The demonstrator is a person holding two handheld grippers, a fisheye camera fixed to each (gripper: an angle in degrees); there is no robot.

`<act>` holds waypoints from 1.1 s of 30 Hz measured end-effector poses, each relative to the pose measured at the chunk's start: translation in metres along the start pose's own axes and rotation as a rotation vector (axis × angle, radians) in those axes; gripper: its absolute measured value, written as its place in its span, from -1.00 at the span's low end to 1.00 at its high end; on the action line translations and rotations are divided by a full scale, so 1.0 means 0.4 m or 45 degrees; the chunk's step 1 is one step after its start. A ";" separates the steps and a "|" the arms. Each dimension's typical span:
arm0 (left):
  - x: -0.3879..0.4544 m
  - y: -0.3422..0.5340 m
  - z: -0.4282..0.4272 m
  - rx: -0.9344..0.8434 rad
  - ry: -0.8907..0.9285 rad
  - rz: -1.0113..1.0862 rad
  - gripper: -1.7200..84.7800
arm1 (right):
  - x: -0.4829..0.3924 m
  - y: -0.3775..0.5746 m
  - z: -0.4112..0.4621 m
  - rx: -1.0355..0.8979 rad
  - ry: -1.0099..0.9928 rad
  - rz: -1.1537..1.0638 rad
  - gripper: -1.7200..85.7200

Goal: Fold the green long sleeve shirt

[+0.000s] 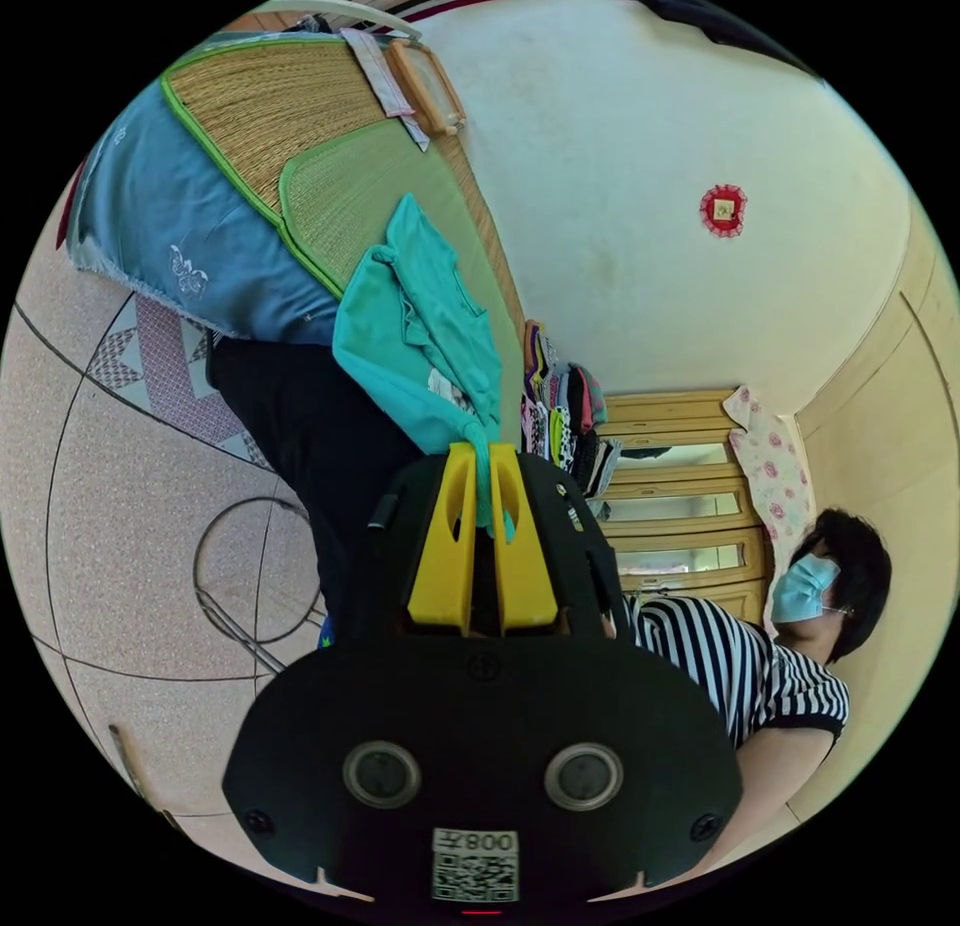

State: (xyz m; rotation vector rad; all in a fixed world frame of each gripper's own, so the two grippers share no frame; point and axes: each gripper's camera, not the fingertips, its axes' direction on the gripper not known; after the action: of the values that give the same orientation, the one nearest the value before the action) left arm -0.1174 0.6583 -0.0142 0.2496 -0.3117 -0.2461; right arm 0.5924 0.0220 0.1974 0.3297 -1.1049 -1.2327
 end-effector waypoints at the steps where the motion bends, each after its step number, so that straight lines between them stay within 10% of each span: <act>1: 0.002 -0.016 0.005 0.004 0.005 0.000 -0.91 | 0.000 -0.004 0.006 0.001 -0.002 -0.002 -0.95; 33: 0.129 -0.817 0.339 0.101 0.150 0.060 -0.91 | 0.130 -0.517 0.625 0.122 -0.030 -0.027 -0.94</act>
State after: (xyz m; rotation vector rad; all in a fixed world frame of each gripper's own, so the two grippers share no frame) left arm -0.1798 0.3097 0.0339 0.3332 -0.2103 -0.1716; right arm 0.2660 -0.0128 0.1920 0.4019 -1.1856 -1.2075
